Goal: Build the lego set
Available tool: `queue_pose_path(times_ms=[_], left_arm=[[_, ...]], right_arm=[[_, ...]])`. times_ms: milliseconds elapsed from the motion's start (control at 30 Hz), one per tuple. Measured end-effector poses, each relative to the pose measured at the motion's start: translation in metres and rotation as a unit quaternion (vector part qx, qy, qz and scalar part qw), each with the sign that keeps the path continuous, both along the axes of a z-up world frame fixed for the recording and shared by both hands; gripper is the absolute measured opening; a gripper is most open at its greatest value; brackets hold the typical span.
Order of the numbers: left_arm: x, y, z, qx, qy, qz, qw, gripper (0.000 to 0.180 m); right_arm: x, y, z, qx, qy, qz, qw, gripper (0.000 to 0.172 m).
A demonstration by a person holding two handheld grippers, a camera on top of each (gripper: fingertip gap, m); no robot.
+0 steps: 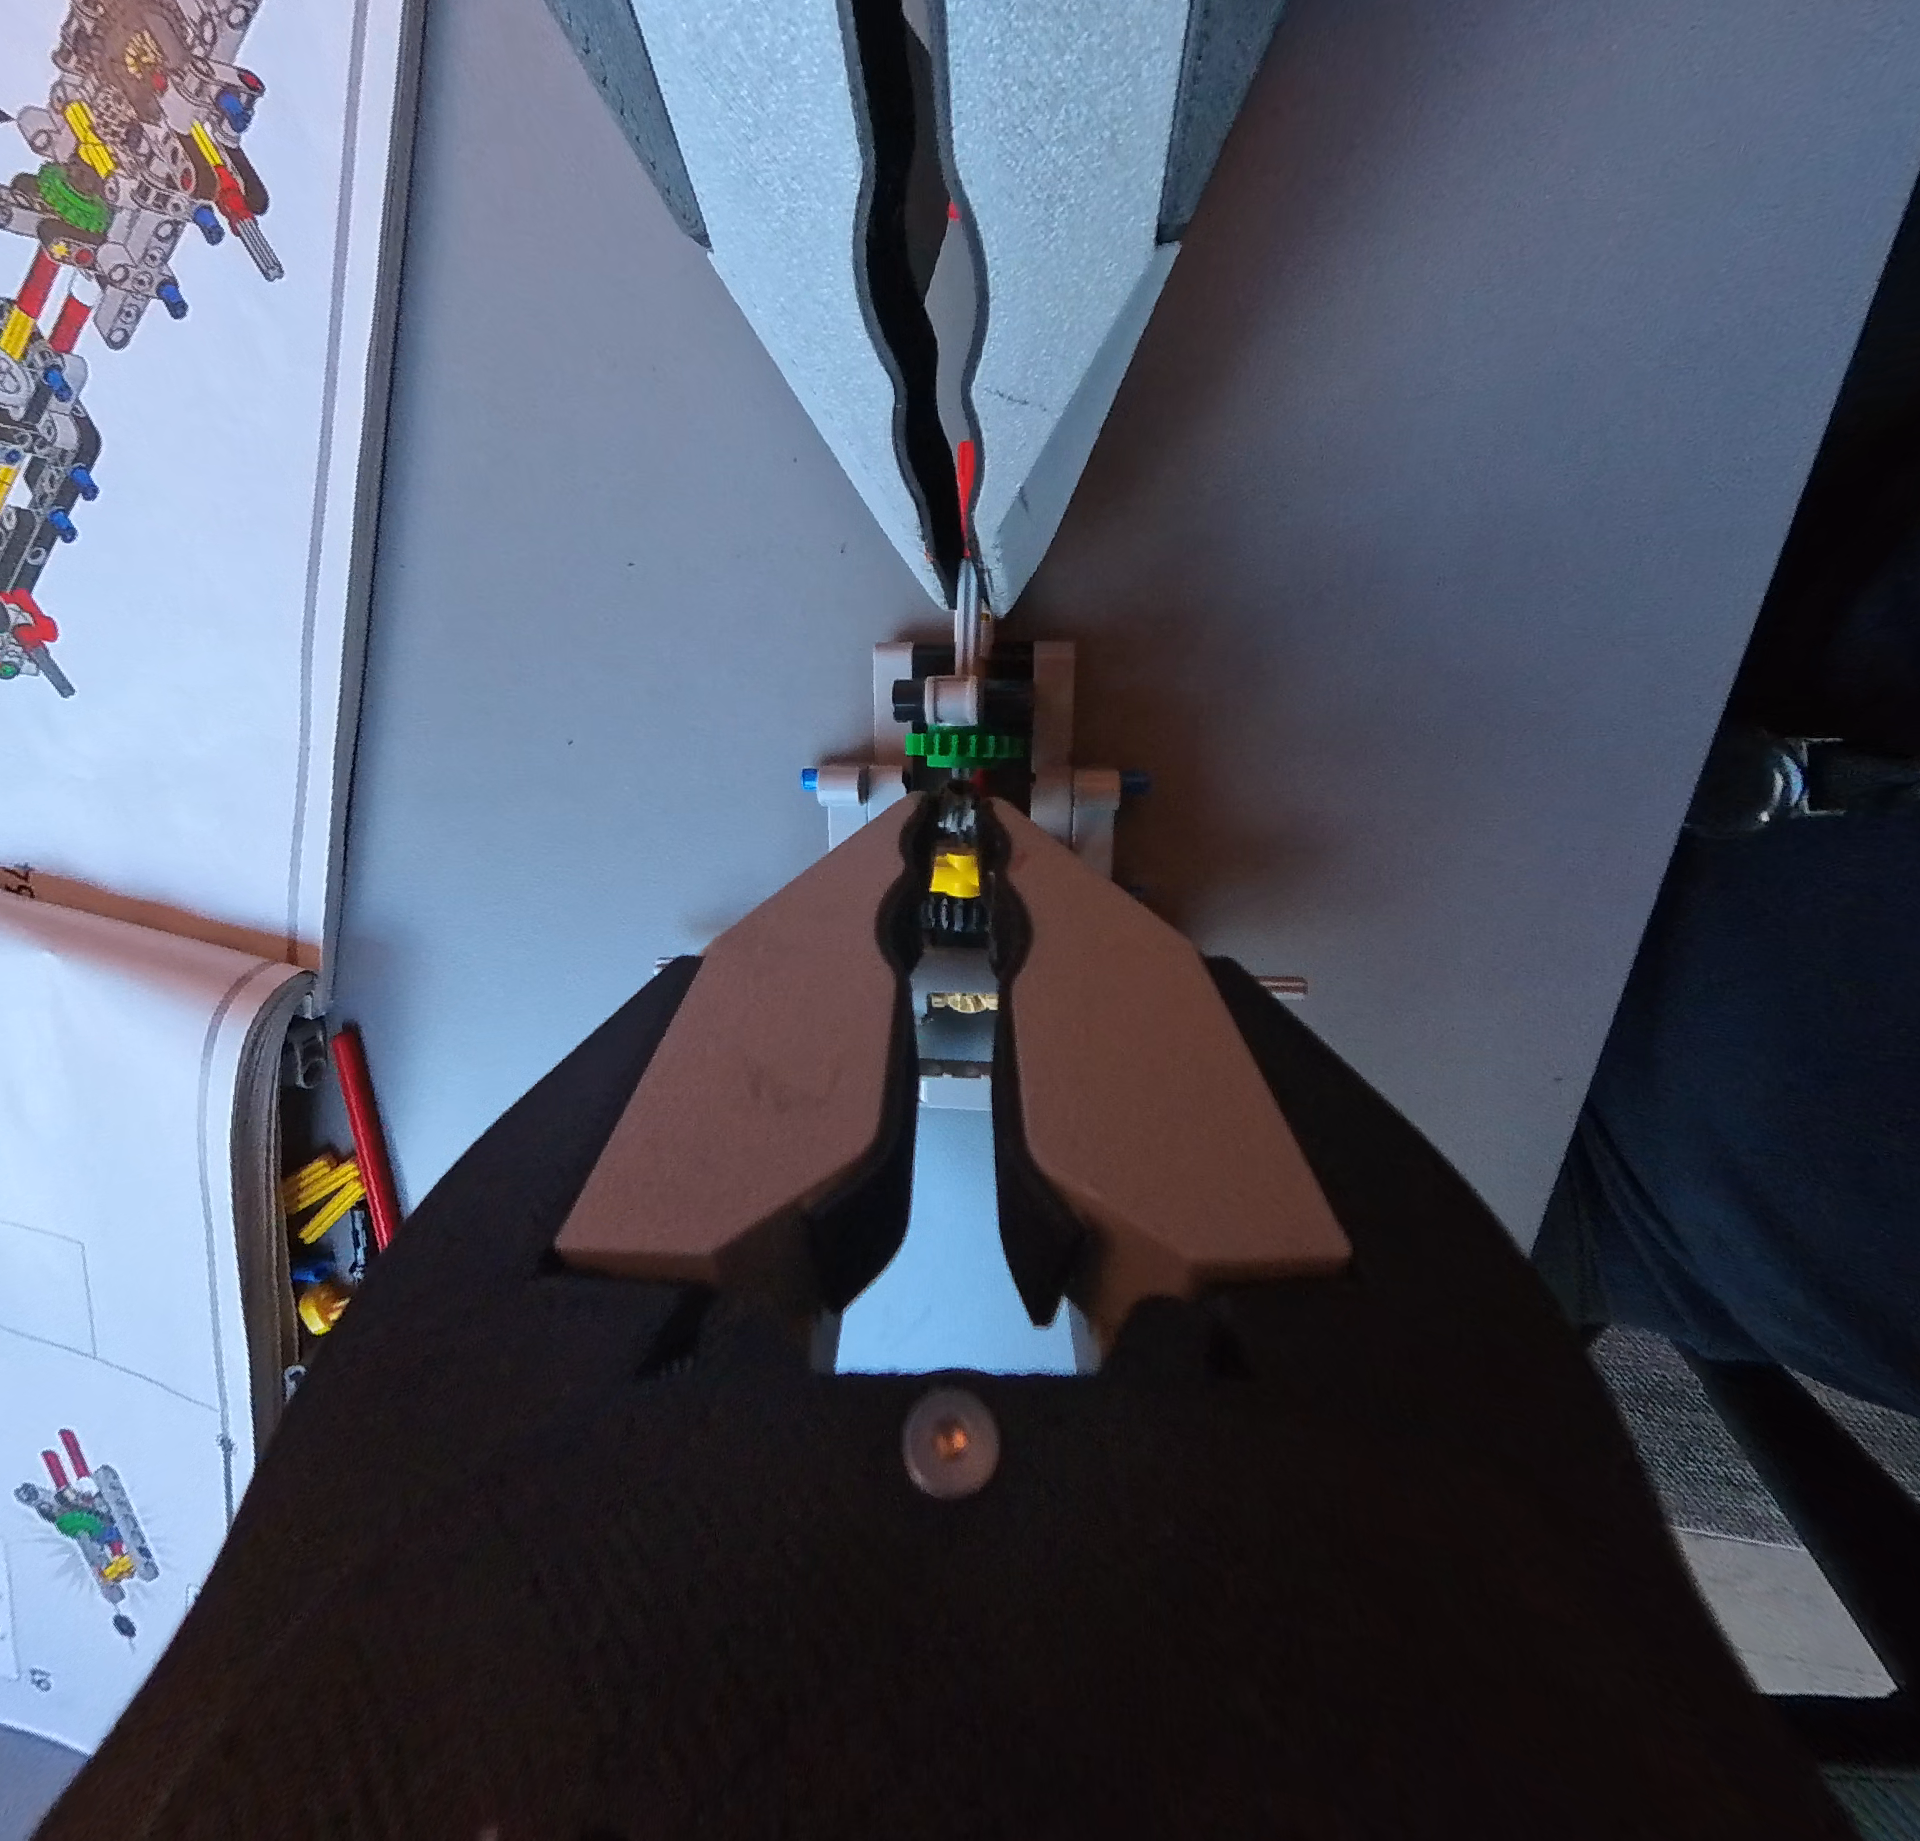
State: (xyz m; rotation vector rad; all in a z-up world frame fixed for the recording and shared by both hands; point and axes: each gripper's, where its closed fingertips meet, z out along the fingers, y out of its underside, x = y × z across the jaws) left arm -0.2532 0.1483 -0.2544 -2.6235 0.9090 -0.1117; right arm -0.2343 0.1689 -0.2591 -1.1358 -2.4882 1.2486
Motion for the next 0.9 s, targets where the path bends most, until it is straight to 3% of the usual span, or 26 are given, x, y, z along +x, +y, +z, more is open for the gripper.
queue_pose_path(times_ms=[567, 900], left_arm=[[0.0005, -0.0003, -0.0003, 0.022, 0.004, -0.002, 1.0, 0.003], [-0.0006, -0.0007, -0.0004, 0.009, -0.009, 0.012, 1.0, 0.003]], right_arm=[[0.0006, -0.0012, 0.0, -0.014, -0.013, -0.001, 1.0, 0.001], [-0.0019, 0.0003, -0.0008, 0.084, 0.049, -0.004, 0.995, 0.001]])
